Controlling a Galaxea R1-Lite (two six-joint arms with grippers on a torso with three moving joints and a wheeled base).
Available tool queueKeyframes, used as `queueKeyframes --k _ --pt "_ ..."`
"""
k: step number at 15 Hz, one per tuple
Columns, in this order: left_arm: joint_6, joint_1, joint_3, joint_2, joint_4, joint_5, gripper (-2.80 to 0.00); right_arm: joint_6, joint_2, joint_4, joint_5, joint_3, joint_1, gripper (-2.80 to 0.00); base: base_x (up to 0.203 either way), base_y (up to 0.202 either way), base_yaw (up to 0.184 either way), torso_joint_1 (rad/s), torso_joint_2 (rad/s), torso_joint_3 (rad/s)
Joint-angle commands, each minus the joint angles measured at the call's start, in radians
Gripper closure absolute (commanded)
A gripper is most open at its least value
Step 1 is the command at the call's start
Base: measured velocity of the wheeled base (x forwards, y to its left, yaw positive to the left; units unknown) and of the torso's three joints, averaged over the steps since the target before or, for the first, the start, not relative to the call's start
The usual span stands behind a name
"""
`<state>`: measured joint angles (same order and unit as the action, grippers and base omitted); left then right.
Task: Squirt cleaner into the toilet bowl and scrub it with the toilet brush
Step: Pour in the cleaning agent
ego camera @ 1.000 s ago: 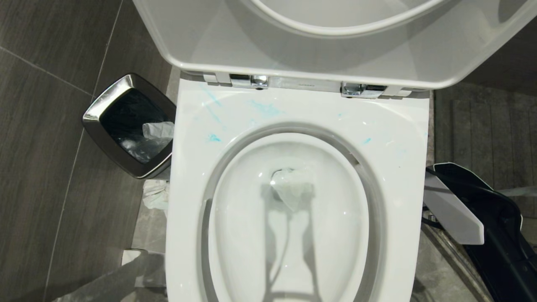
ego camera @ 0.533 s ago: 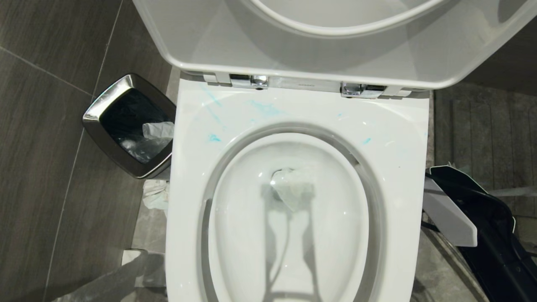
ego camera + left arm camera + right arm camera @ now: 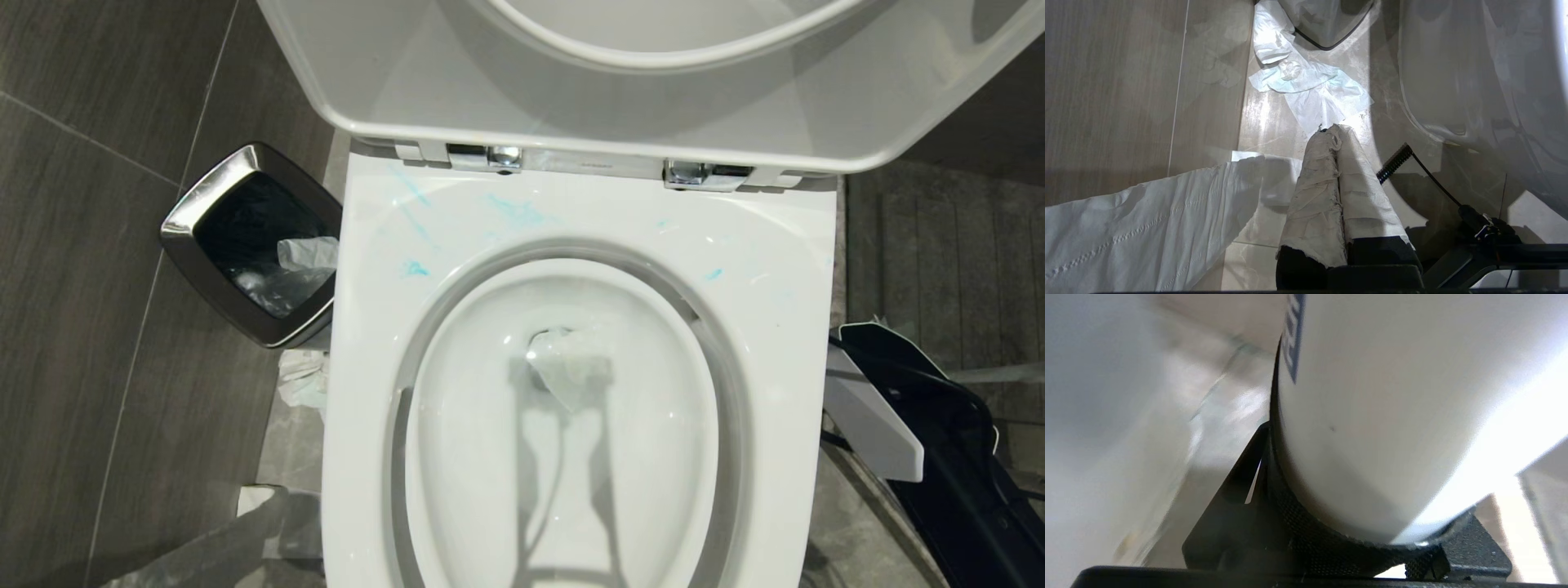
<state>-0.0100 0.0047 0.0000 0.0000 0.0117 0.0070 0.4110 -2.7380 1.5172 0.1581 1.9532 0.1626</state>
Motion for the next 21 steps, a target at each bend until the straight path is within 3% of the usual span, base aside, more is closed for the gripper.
queueKeyframes --k 1,10,13,17,21 --pt "-0.001 0.0 0.008 0.0 0.001 -0.001 0.0 0.001 0.037 0.013 0.016 0.0 -0.006 0.0 0.0 0.0 0.0 0.0 0.0 0.0" --pt "-0.001 0.0 0.008 0.0 0.001 0.001 0.0 -0.005 0.208 0.013 0.07 -0.071 -0.065 0.0 0.0 0.0 0.0 0.0 0.0 0.0" --pt "-0.001 0.0 0.008 0.0 0.001 0.0 0.0 -0.037 0.296 0.013 0.072 -0.226 -0.08 0.0 0.0 0.0 0.0 0.0 0.0 0.0" --pt "-0.001 0.0 0.008 0.0 0.001 0.001 0.0 -0.103 0.49 0.013 0.07 -0.59 -0.085 0.0 0.0 0.0 0.0 0.0 0.0 0.0" --pt "-0.001 0.0 0.008 0.0 0.001 -0.001 0.0 -0.135 0.682 0.013 0.07 -0.797 -0.082 0.0 0.0 0.0 0.0 0.0 0.0 0.0"
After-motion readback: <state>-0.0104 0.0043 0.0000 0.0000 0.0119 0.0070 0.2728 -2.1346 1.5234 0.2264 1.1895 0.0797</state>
